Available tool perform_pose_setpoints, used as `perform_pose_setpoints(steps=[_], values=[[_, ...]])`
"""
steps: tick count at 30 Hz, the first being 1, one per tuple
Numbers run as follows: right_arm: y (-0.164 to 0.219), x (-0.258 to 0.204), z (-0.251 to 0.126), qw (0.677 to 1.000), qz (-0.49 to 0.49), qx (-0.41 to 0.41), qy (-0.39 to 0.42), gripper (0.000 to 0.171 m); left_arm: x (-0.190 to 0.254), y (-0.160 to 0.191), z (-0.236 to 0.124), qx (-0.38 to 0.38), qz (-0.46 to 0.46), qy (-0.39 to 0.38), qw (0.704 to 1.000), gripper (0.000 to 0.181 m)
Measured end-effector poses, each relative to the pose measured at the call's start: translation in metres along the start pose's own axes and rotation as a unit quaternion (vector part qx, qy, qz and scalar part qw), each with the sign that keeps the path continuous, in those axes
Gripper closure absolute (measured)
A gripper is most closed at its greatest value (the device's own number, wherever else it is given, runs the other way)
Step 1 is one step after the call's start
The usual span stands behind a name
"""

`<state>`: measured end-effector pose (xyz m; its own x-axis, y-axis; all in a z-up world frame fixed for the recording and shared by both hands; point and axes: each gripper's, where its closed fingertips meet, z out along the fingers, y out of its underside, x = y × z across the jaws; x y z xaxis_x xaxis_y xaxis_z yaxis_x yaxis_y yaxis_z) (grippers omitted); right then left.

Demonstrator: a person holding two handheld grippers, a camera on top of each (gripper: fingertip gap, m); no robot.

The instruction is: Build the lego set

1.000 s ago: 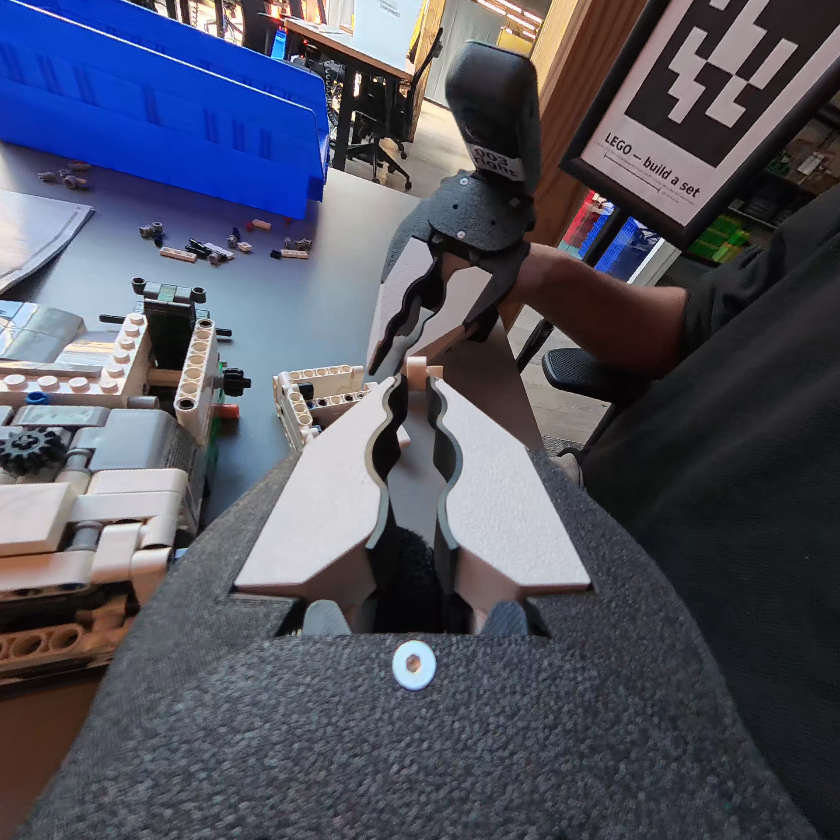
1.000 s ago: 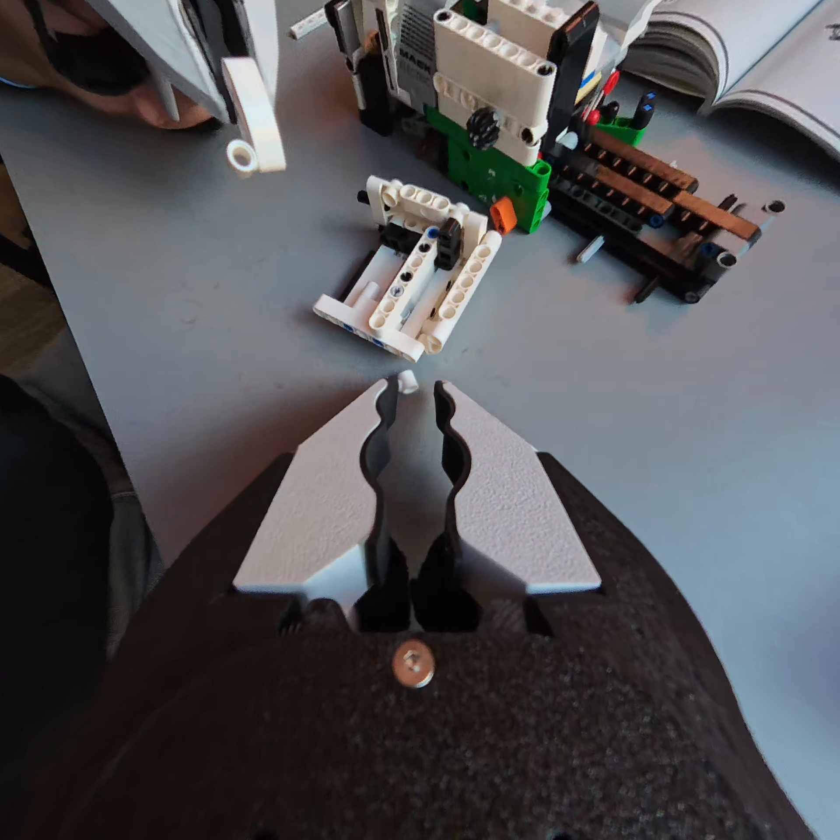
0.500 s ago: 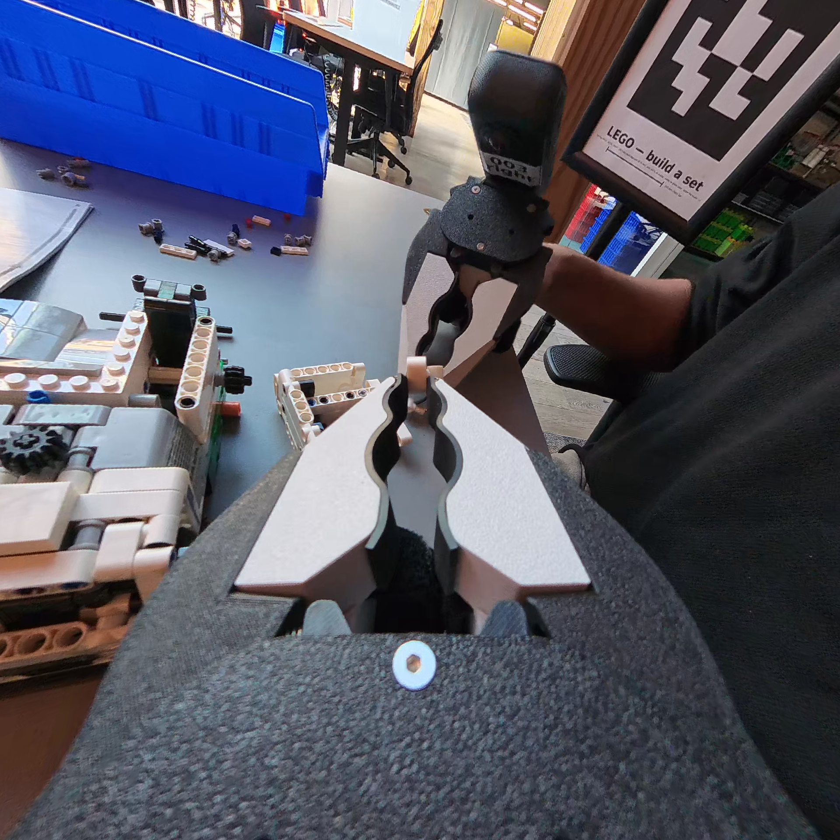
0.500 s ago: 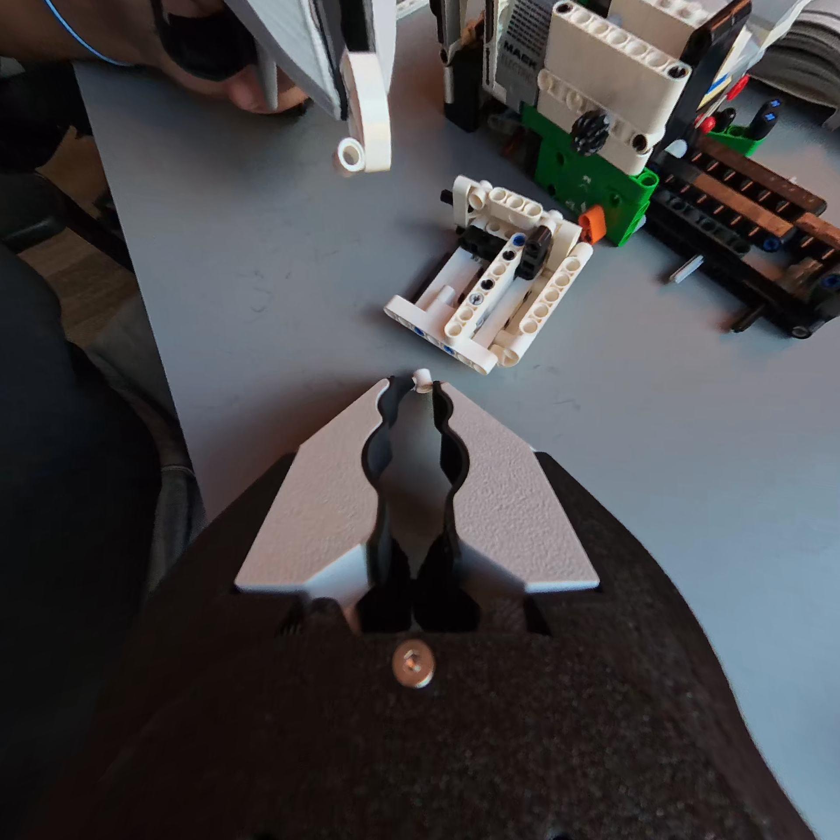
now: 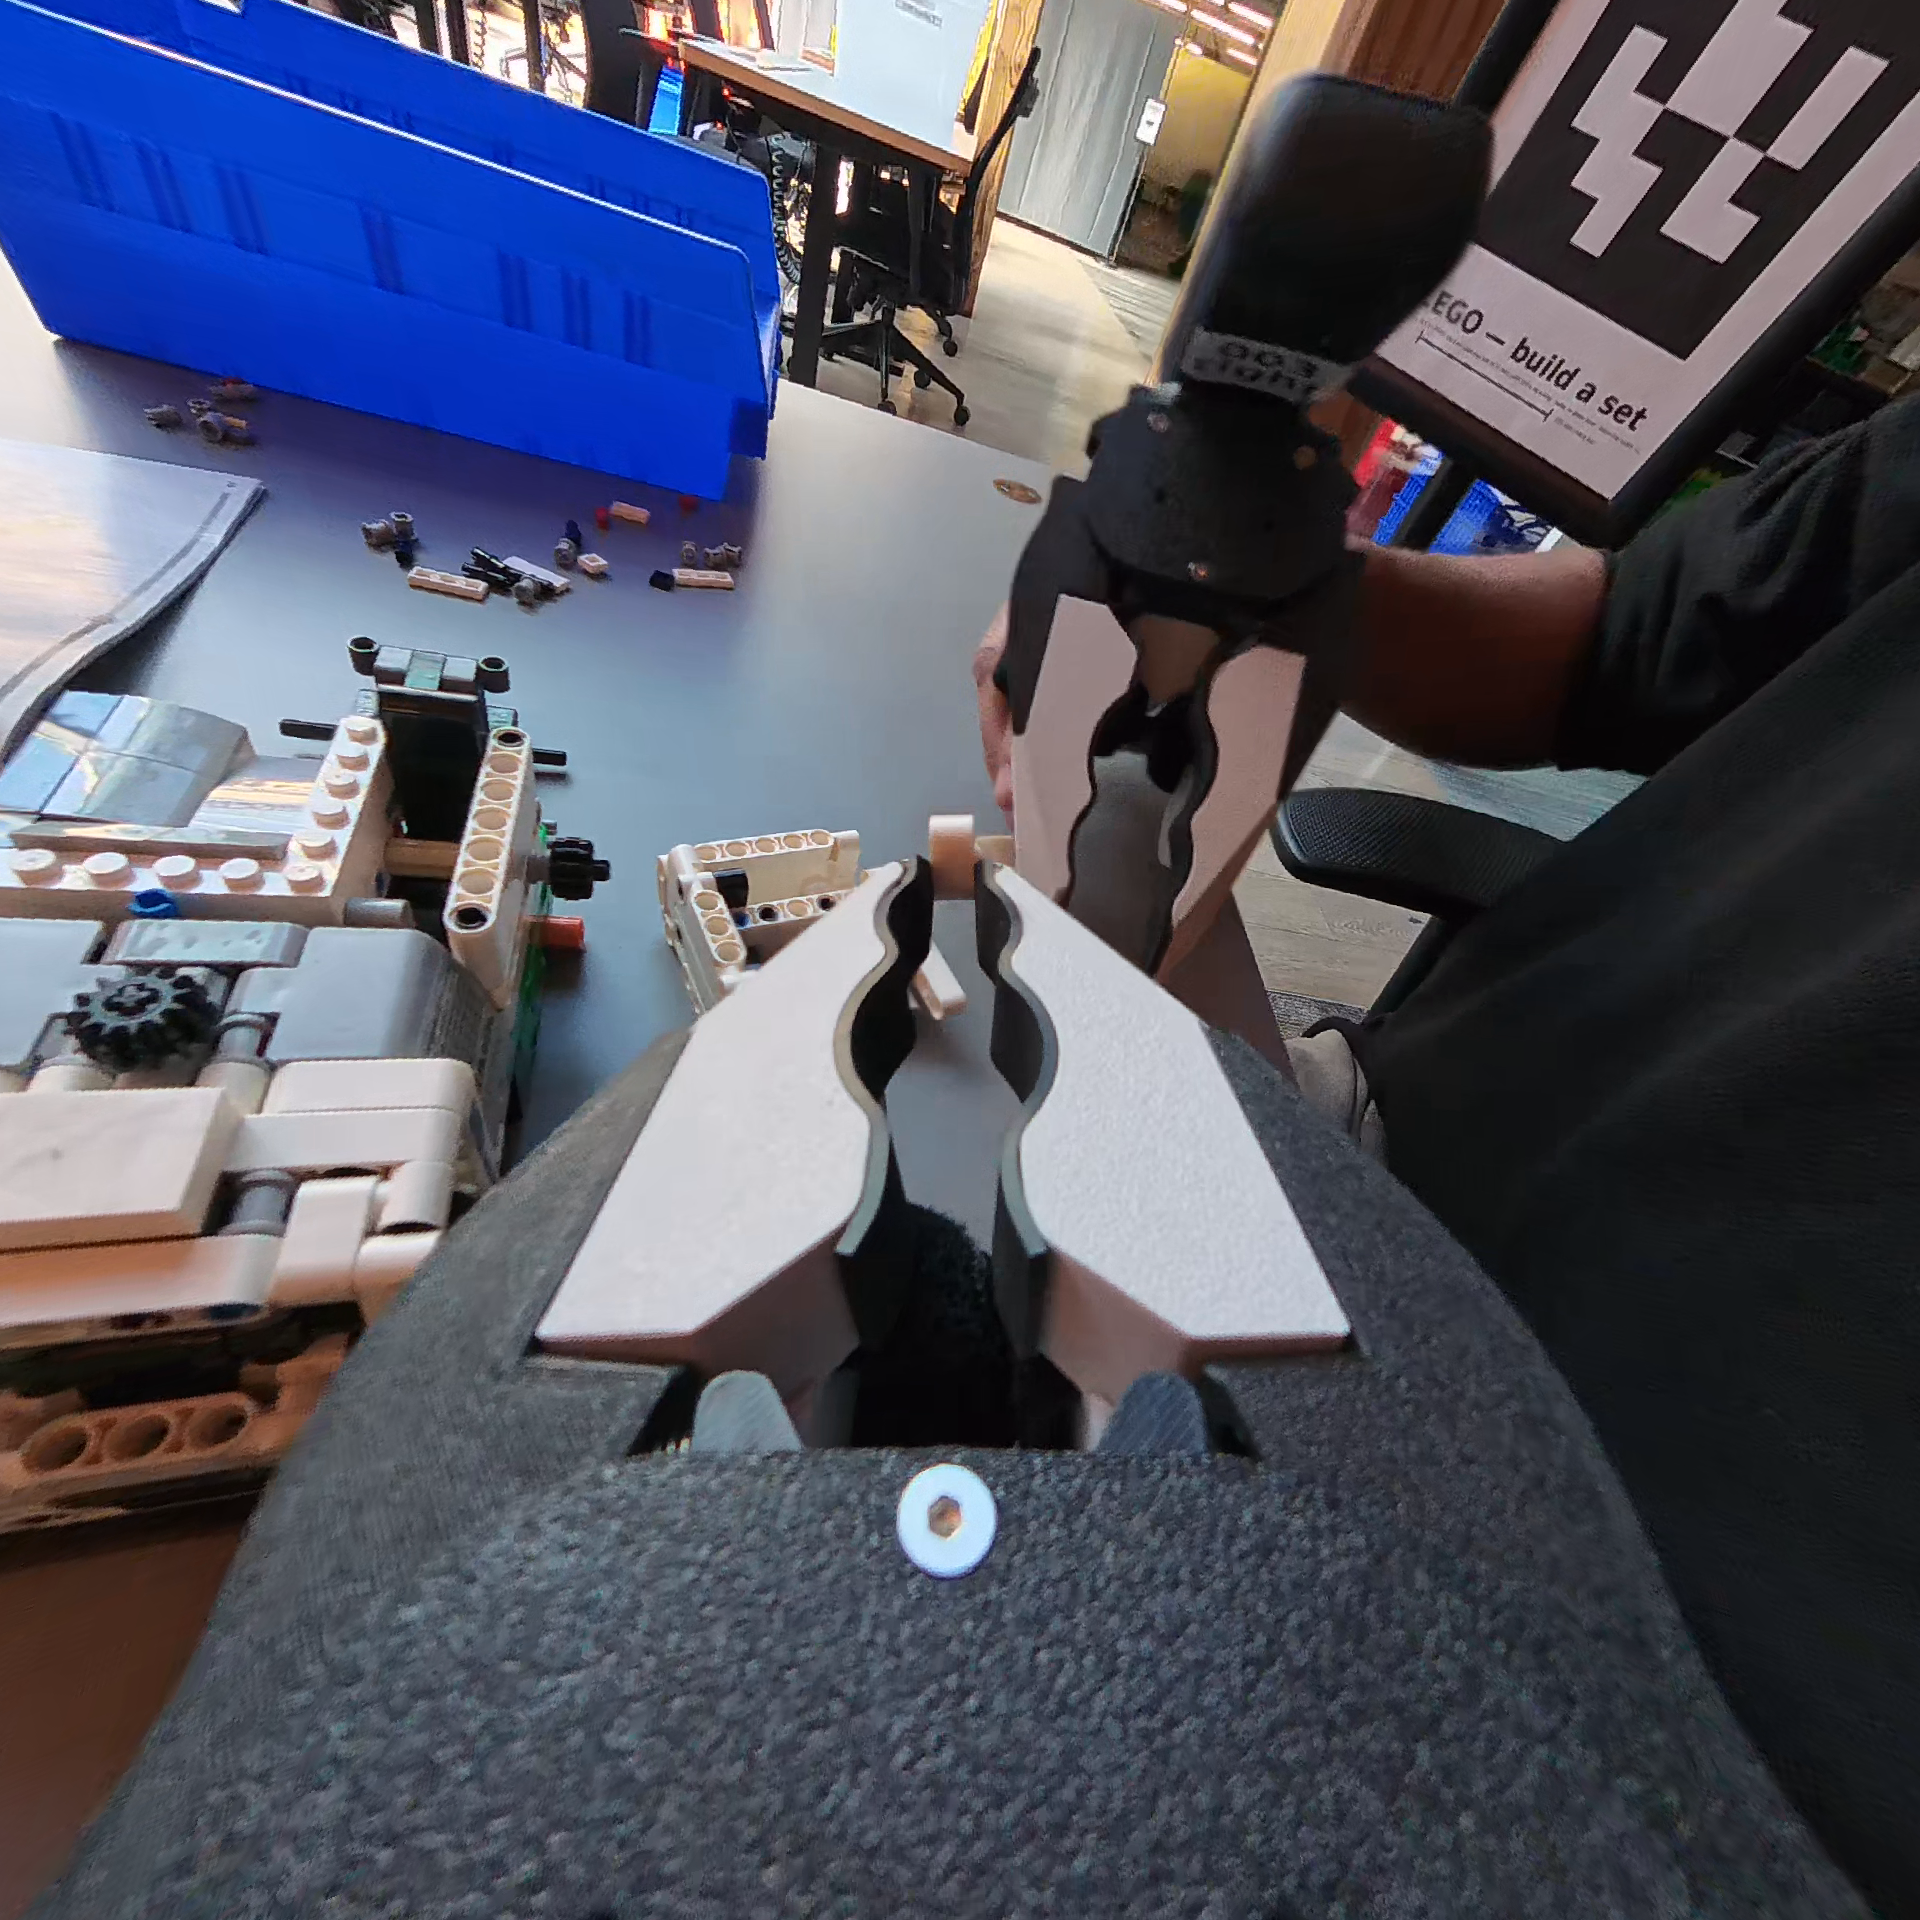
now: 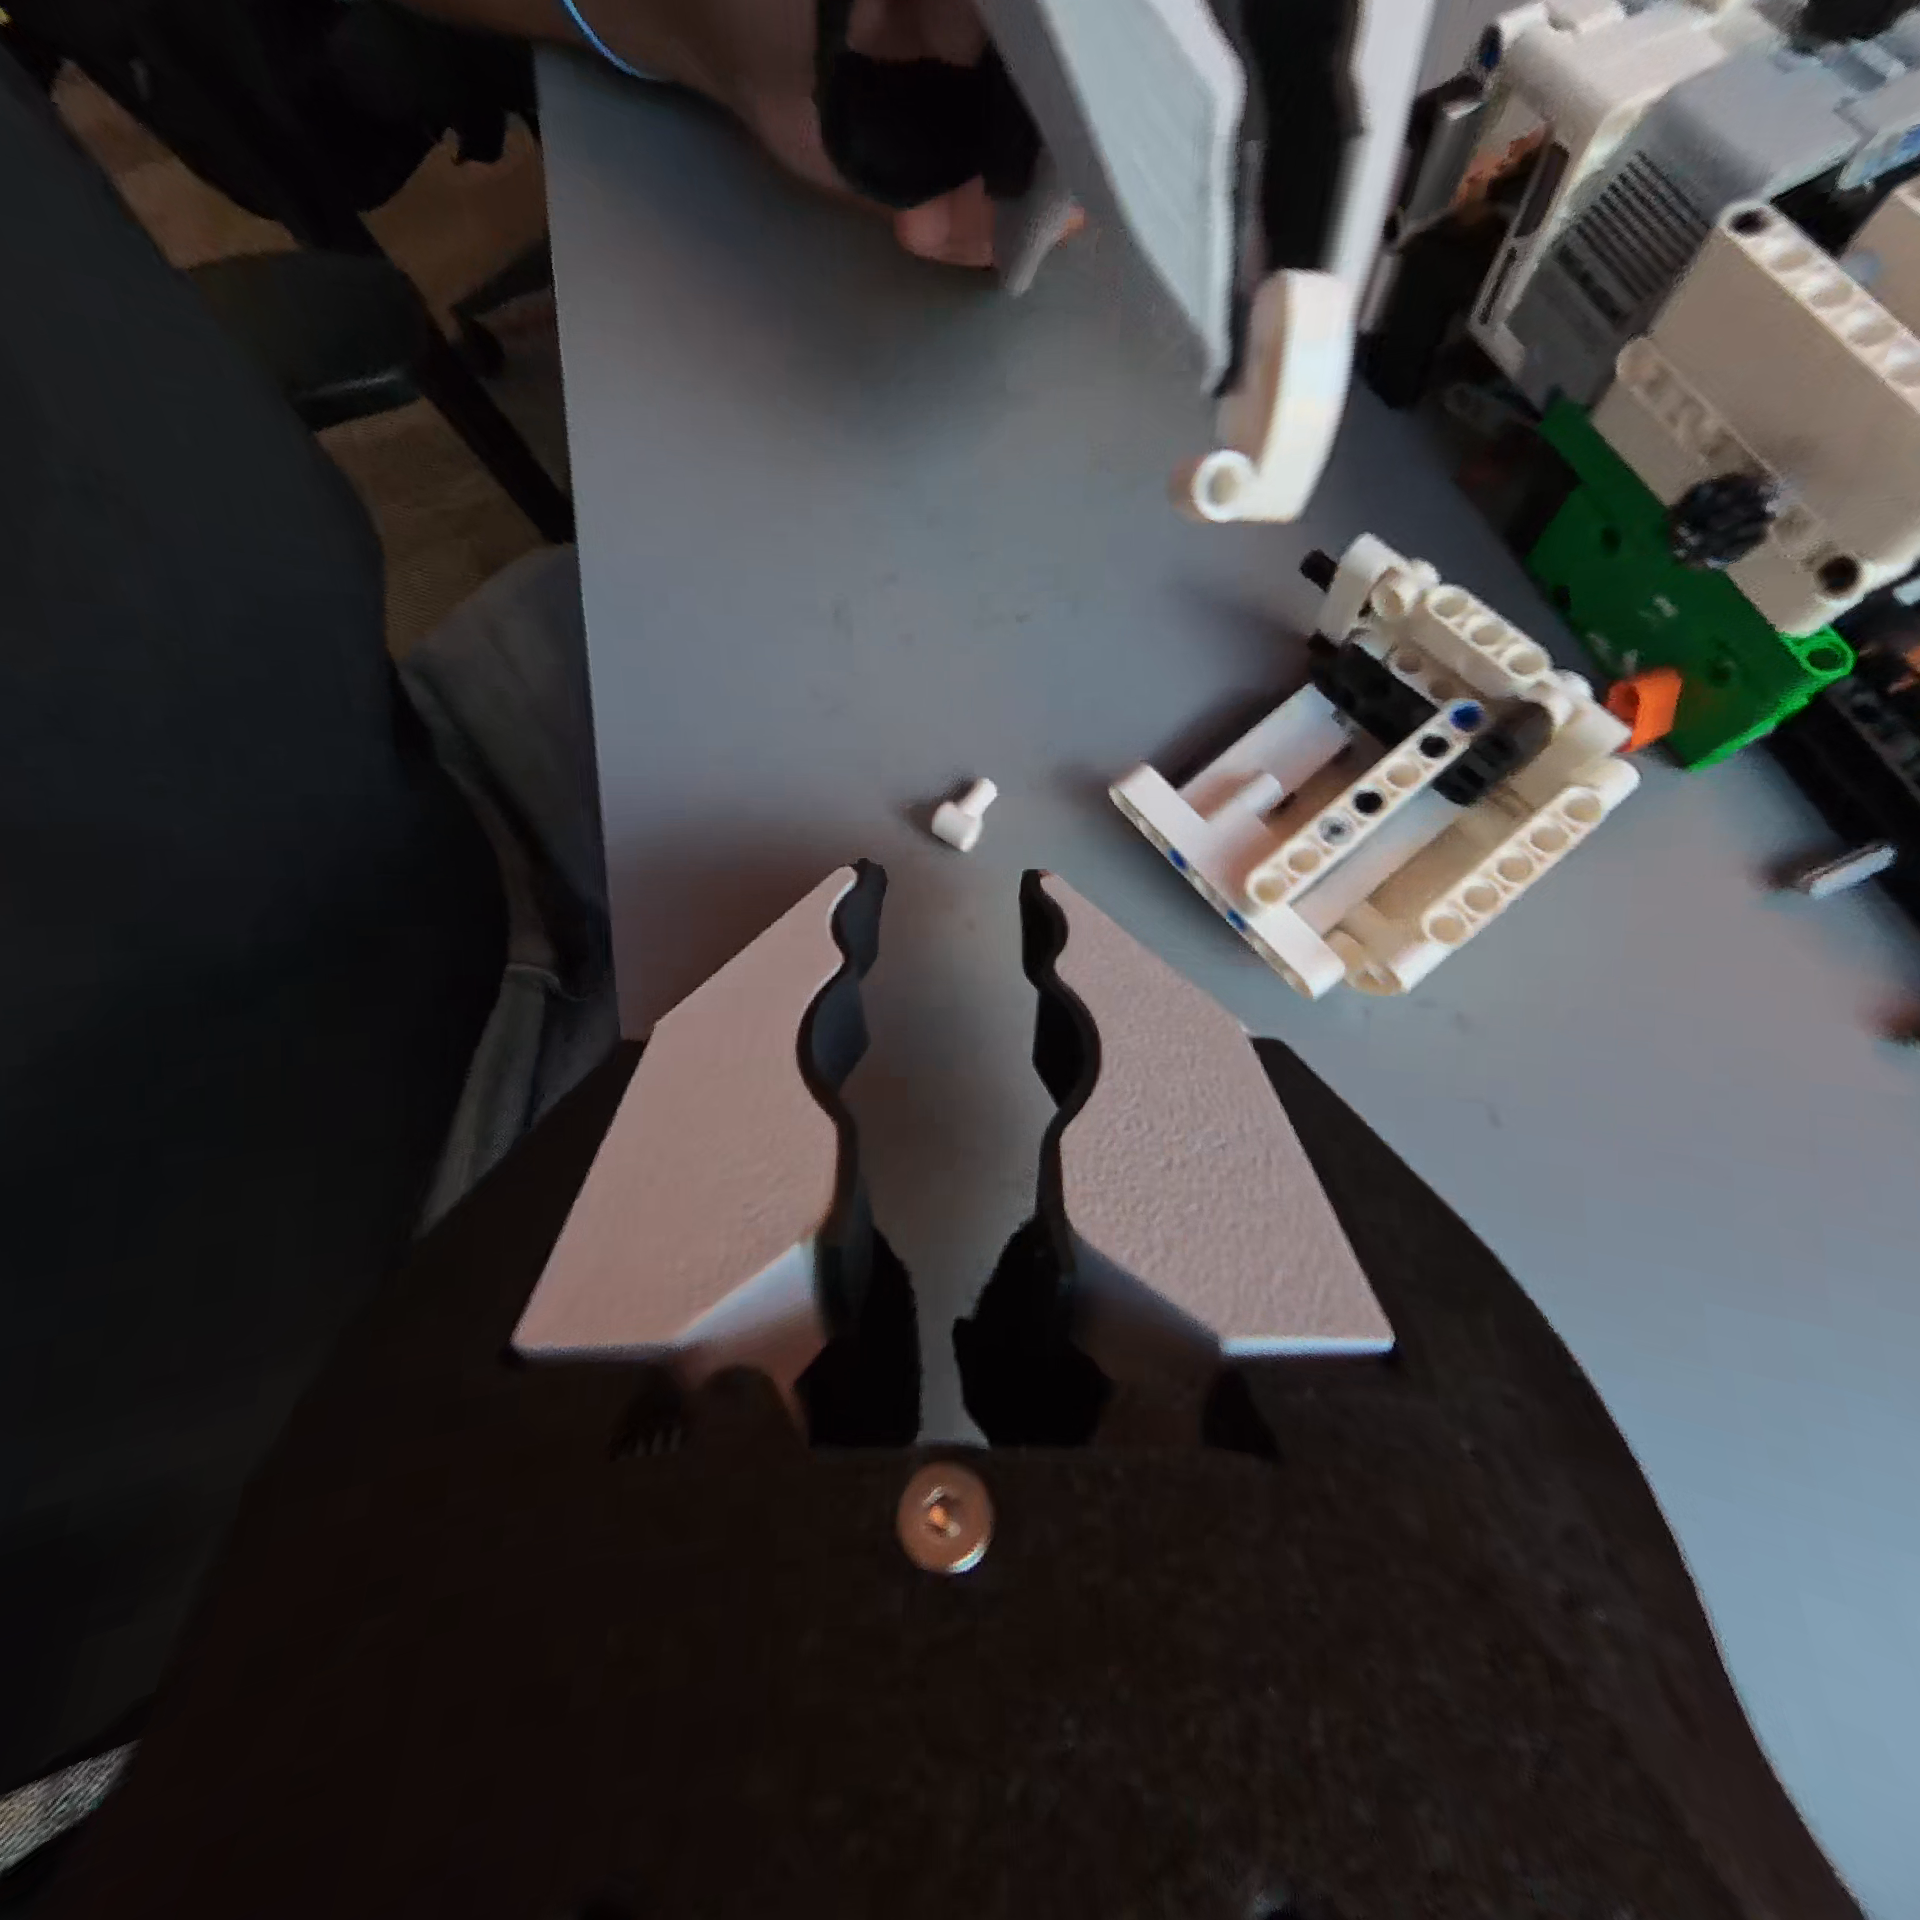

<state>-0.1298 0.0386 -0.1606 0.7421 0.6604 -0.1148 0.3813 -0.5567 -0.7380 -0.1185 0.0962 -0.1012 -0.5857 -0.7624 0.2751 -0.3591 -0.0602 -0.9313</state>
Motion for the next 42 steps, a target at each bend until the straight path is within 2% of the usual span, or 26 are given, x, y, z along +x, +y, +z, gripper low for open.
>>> perform_pose_setpoints(steps=[3, 5, 12, 17, 22, 24, 26, 28, 30, 32, 34, 38, 42], values=[[-0.002, 0.001, 0.01, 0.997, -0.007, 0.007, 0.073, 0.146, -0.003, -0.001, -0.002, 0.004, -0.004, -0.005, 1.0, 0.174], [0.0, 0.002, 0.014, 0.994, 0.023, 0.006, 0.103, 0.146, -0.004, -0.001, -0.002, 0.005, -0.007, -0.005, 1.0, 0.174], [-0.001, -0.001, 0.021, 0.98, 0.105, 0.027, 0.169, 0.149, -0.009, -0.003, -0.004, 0.016, -0.022, -0.019, 0.999, 0.174], [0.002, 0.007, 0.023, 0.969, 0.092, 0.011, 0.228, 0.163, -0.009, -0.006, -0.005, 0.027, -0.034, -0.018, 0.999, 0.174], [0.002, 0.008, 0.022, 0.963, 0.093, 0.009, 0.252, 0.164, -0.007, -0.011, -0.007, 0.043, -0.036, -0.017, 0.998, 0.174], [-0.01, 0.009, 0.016, 0.957, 0.105, 0.049, 0.266, 0.164, -0.007, -0.014, -0.009, 0.056, -0.038, -0.019, 0.998, 0.174], [-0.04, 0.006, 0.004, 0.947, 0.142, 0.143, 0.25, 0.164, -0.005, -0.019, -0.011, 0.074, -0.037, -0.019, 0.996, 0.174], [-0.071, 0.003, -0.014, 0.917, 0.217, 0.271, 0.195, 0.164, -0.002, -0.025, -0.012, 0.093, -0.031, -0.014, 0.995, 0.174], [-0.089, 0.006, -0.028, 0.863, 0.308, 0.383, 0.119, 0.165, 0.006, -0.032, -0.015, 0.116, -0.007, -0.009, 0.993, 0.174], [-0.099, 0.008, -0.035, 0.802, 0.379, 0.461, 0.037, 0.165, 0.012, -0.039, -0.018, 0.134, 0.033, -0.02, 0.99, 0.174], [-0.105, 0.007, -0.038, 0.746, 0.421, 0.515, -0.031, 0.165, 0.017, -0.042, -0.018, 0.14, 0.074, -0.038, 0.987, 0.174], [-0.11, 0.006, -0.043, 0.66, 0.468, 0.579, -0.104, 0.165, 0.023, -0.044, -0.016, 0.138, 0.132, -0.07, 0.979, 0.174], [-0.114, 0.005, -0.043, 0.623, 0.485, 0.598, -0.138, 0.165, 0.024, -0.044, -0.015, 0.136, 0.152, -0.087, 0.975, 0.174]])
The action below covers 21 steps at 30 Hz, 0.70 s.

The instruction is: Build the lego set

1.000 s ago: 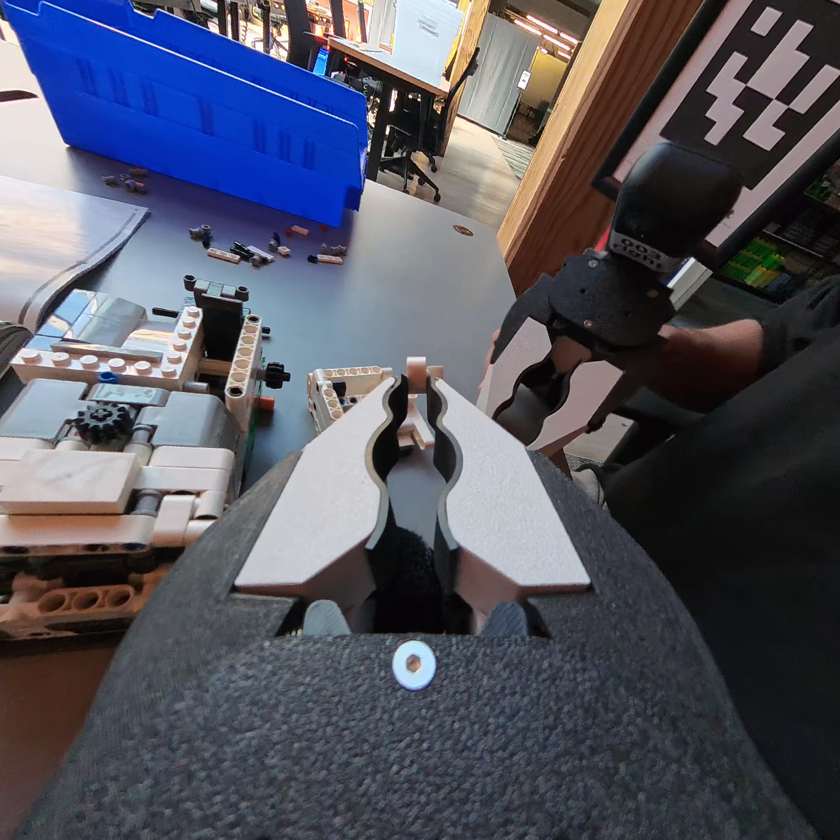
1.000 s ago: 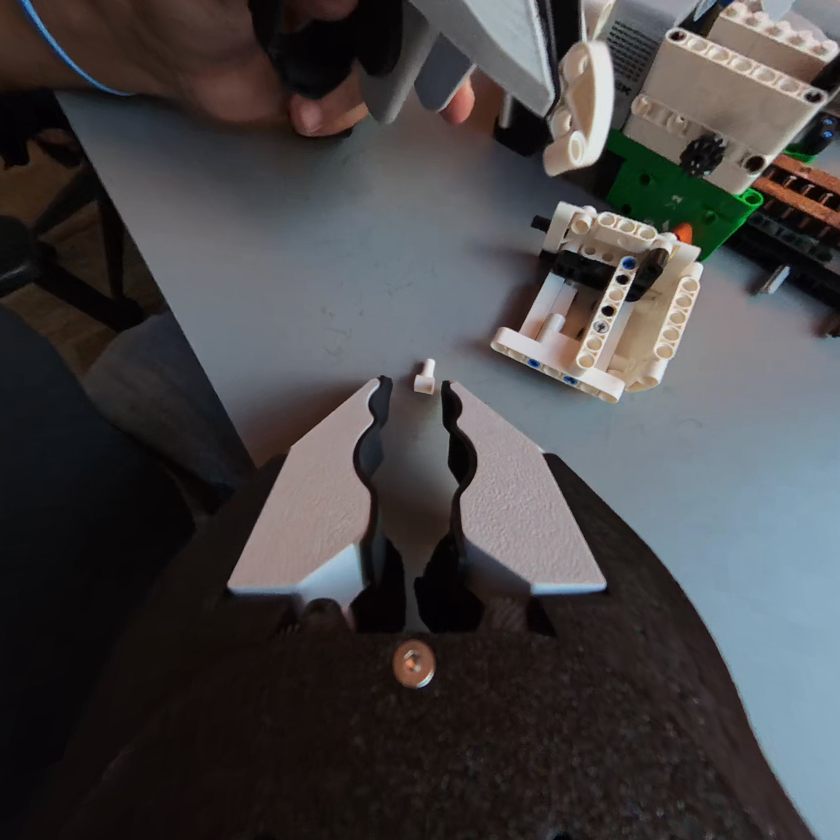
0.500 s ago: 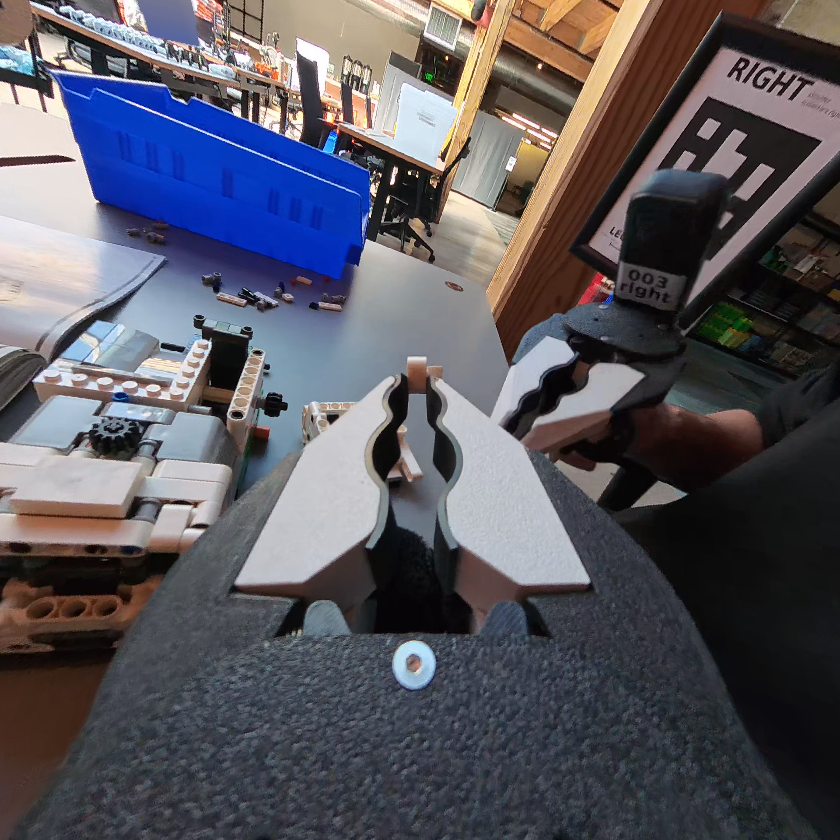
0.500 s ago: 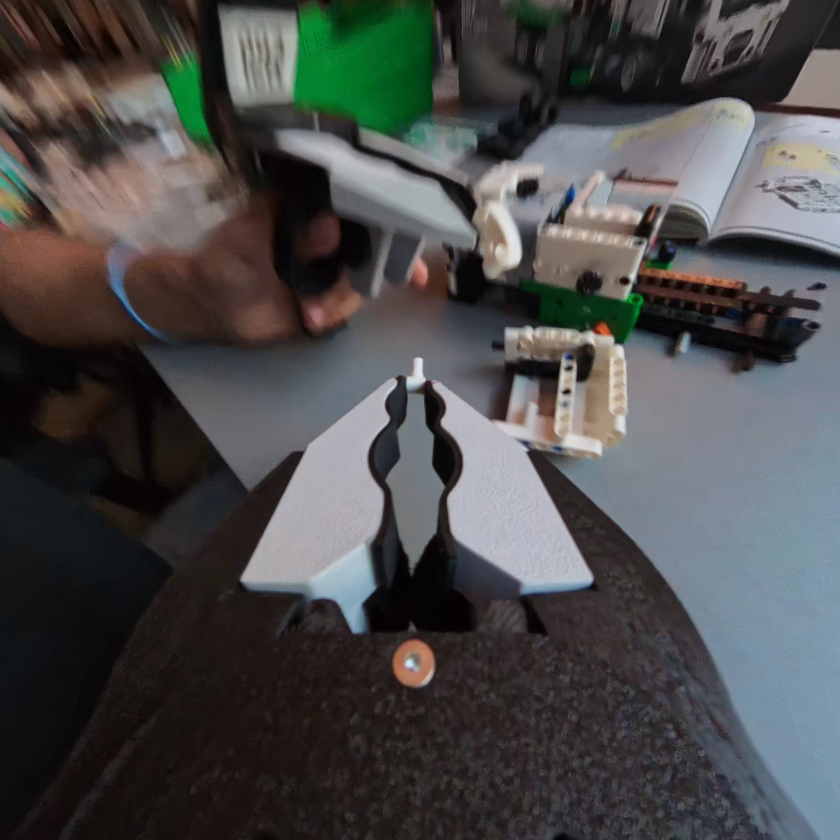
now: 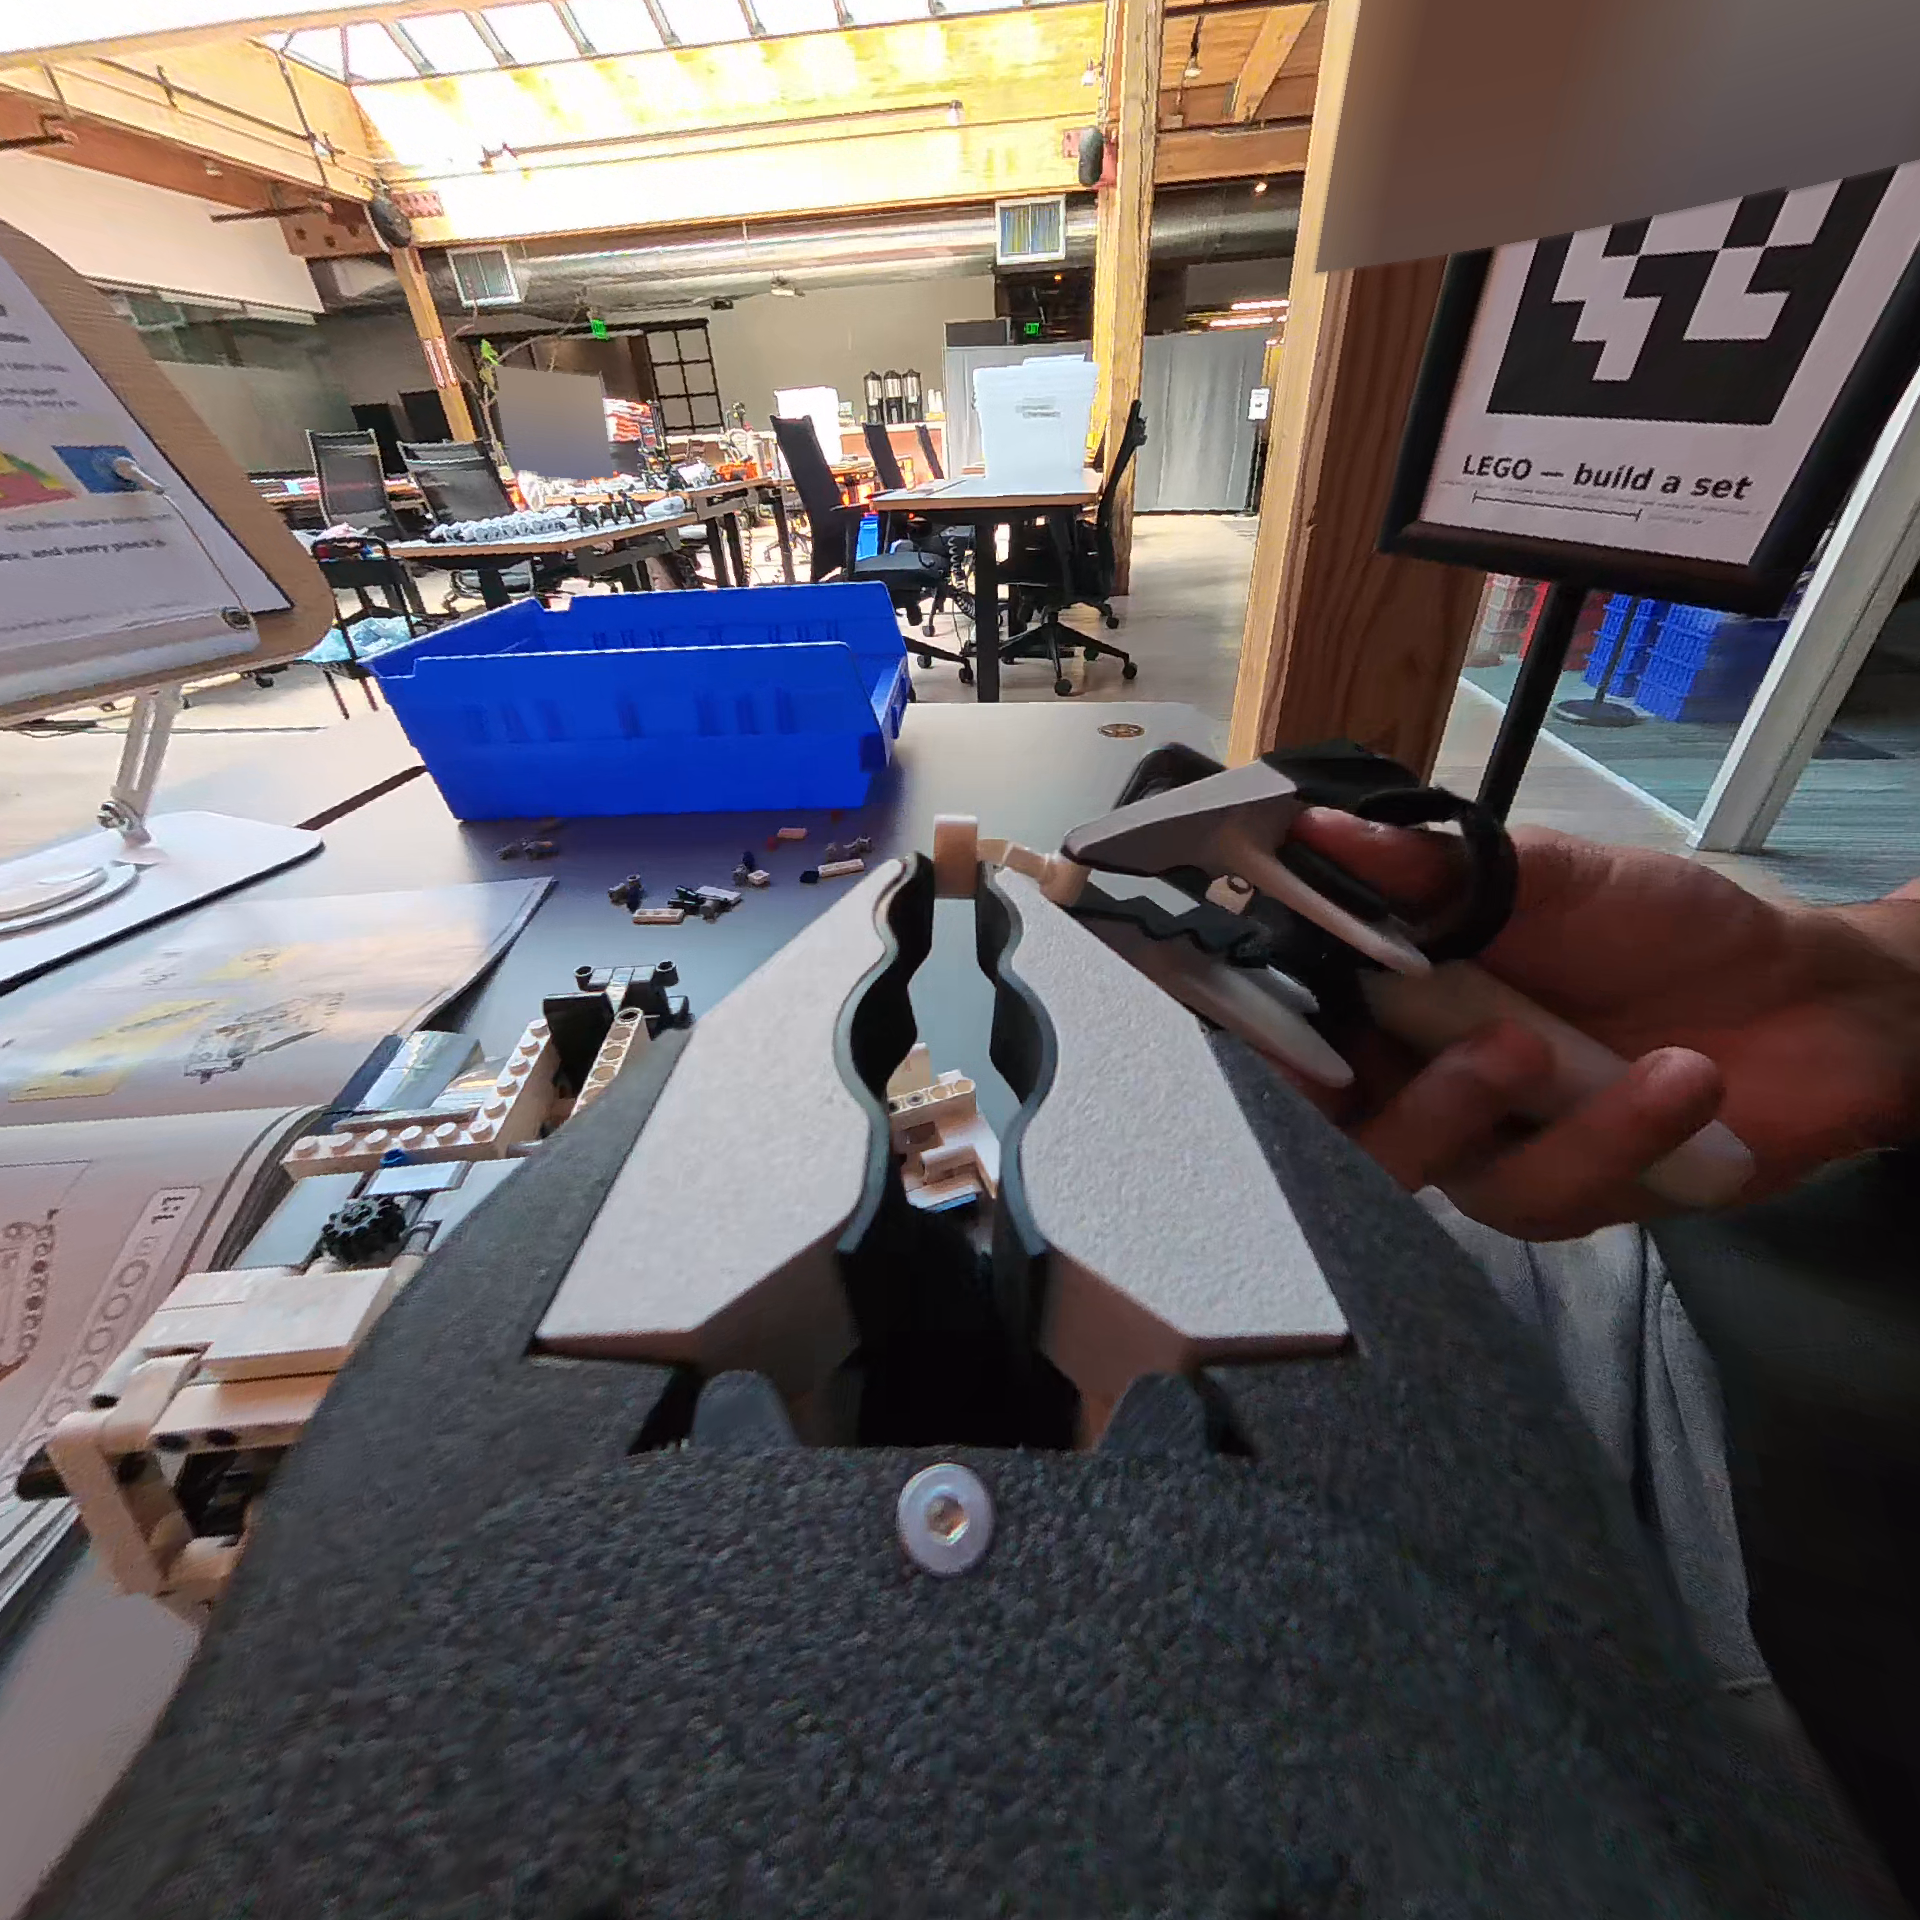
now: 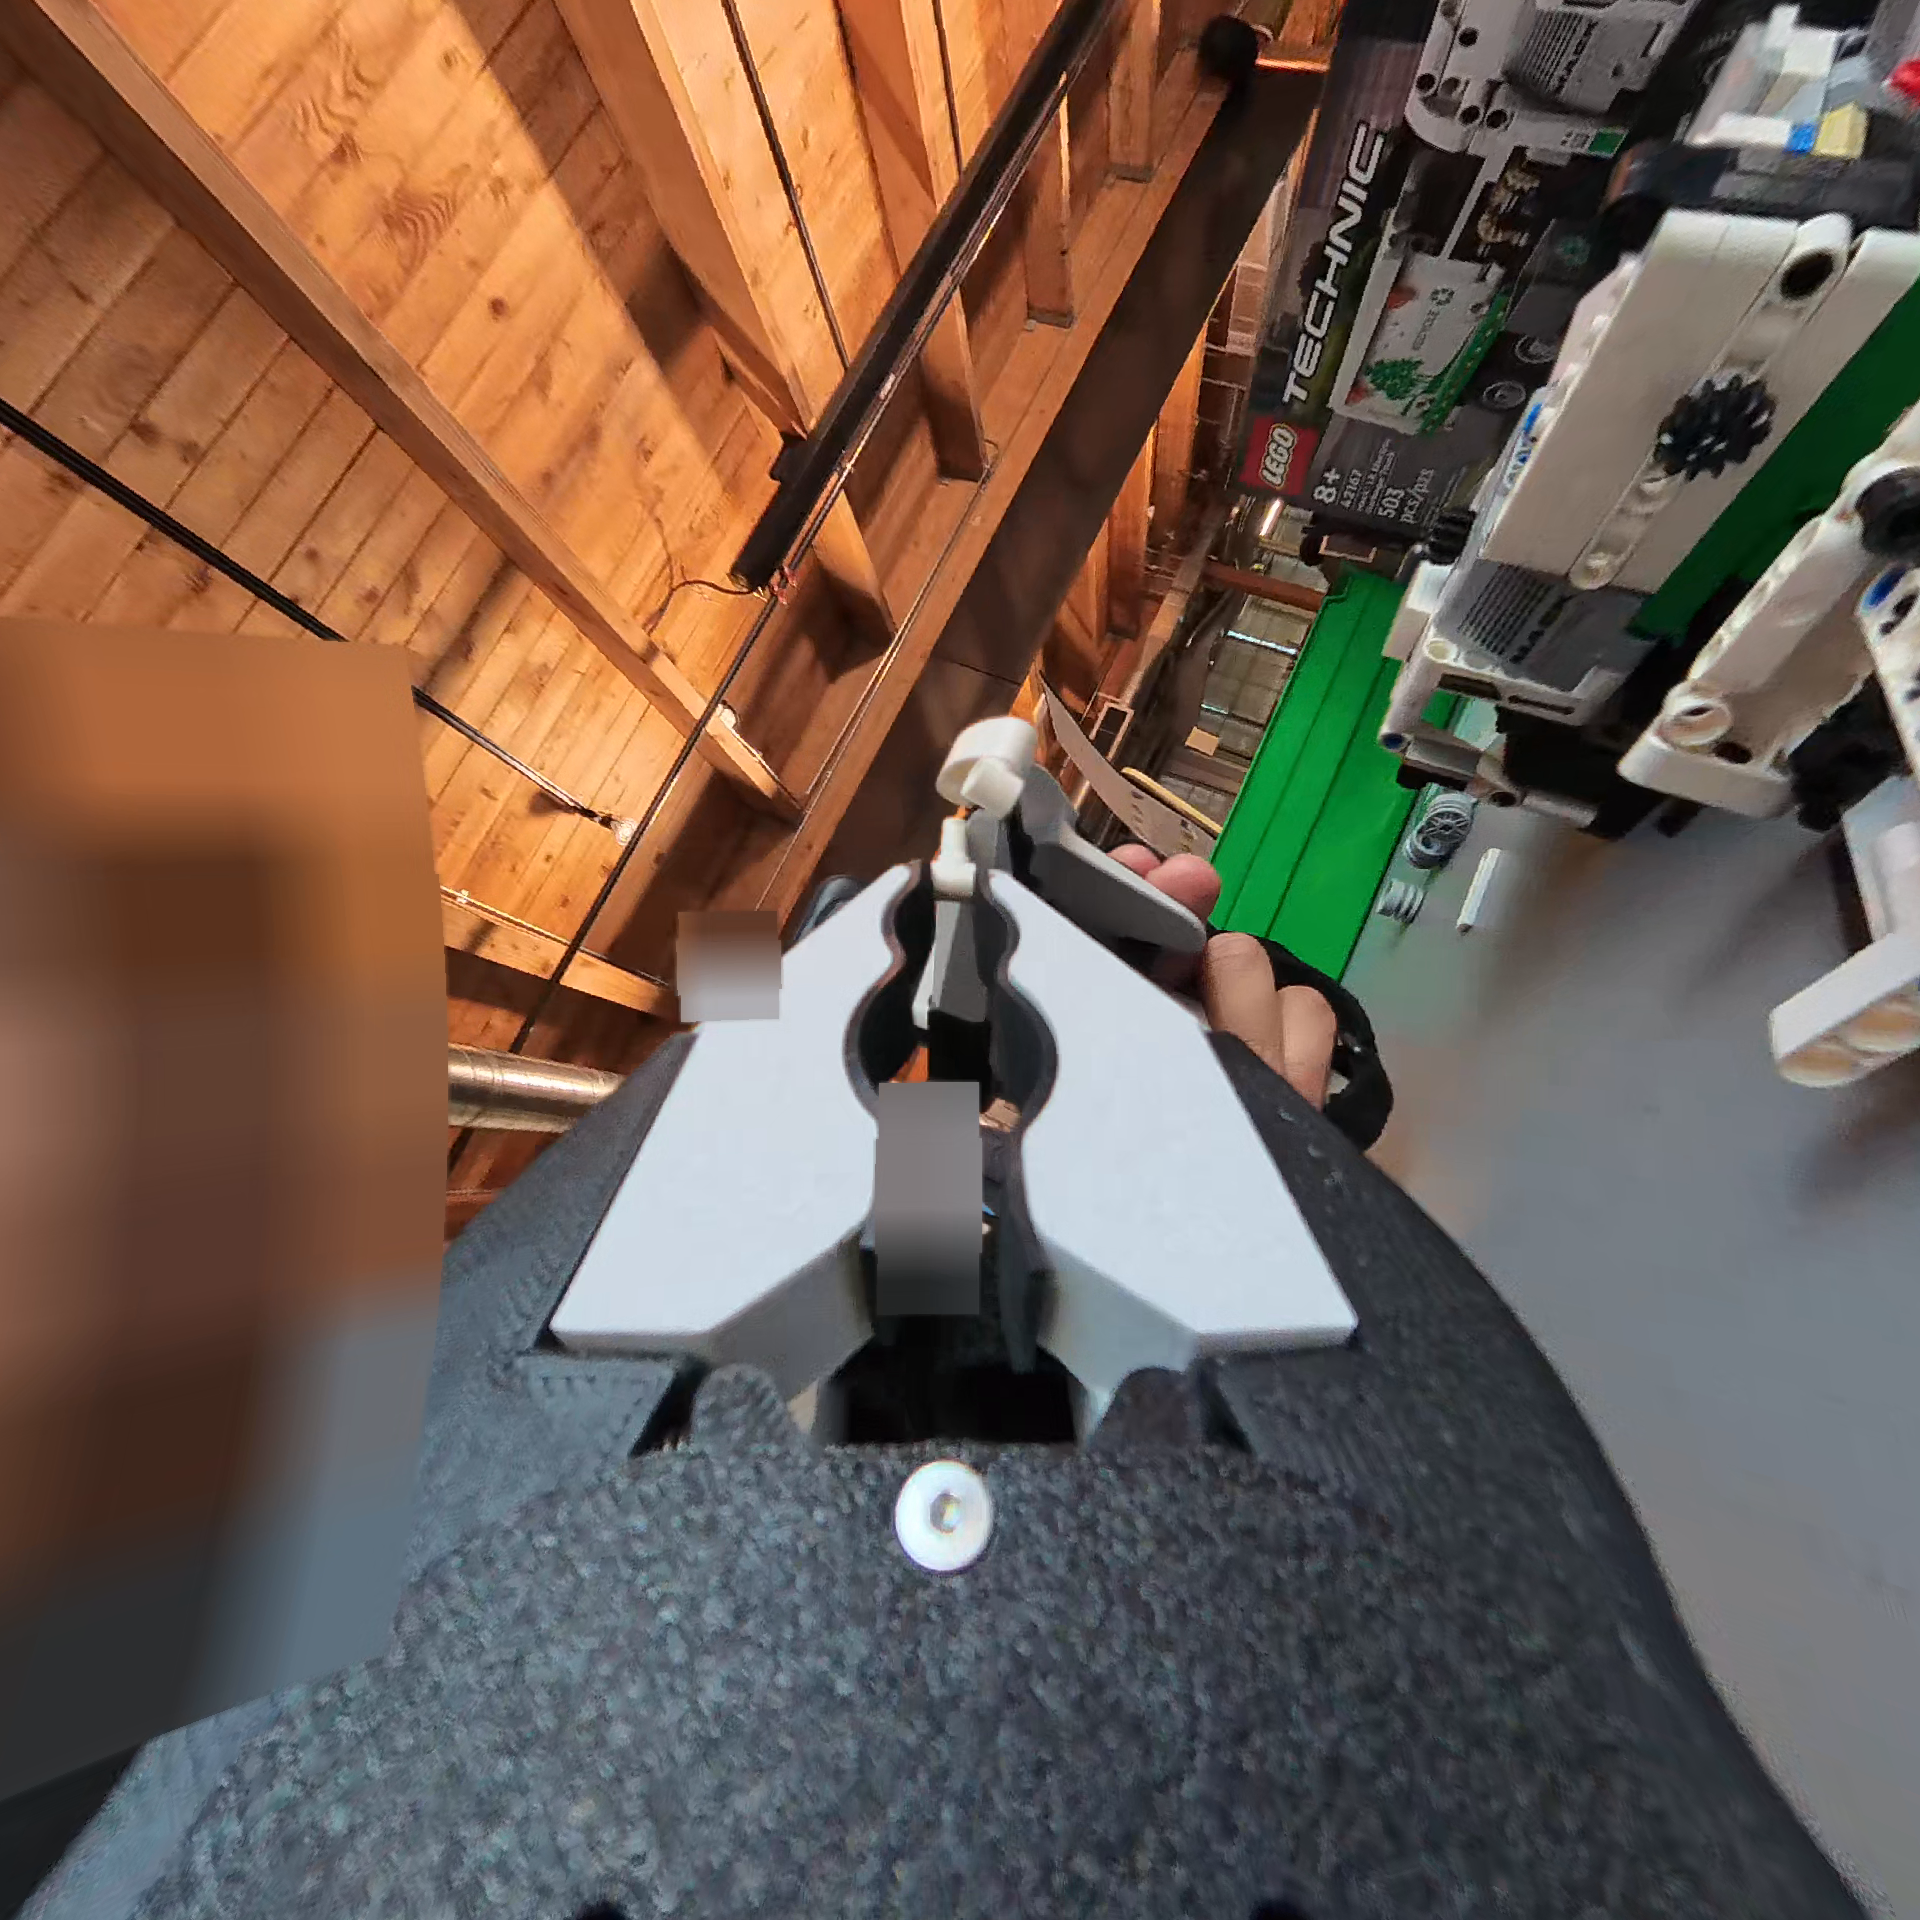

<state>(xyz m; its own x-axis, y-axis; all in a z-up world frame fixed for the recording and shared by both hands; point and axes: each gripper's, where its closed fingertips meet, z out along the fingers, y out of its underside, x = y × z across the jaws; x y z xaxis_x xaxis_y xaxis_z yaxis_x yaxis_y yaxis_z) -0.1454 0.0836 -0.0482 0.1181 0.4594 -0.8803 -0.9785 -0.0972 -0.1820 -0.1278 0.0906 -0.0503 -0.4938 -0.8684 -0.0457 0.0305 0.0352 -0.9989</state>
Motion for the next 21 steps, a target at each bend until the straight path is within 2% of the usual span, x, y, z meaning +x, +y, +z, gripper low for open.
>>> perform_pose_setpoints(steps=[9, 21], values=[[-0.0111, 0.0021, -0.003, 0.999, 0.03, 0.037, -0.008, 0.166, 0.003, 0.002, 0.002, -0.007, 0.017, -0.003, 1.0, 0.174], [-0.0105, 0.0096, -0.005, 0.998, 0.053, 0.024, 0.021, 0.165, -0.0017, 0.0056, 0.0036, -0.017, 0.029, -0.025, 0.999, 0.174]])
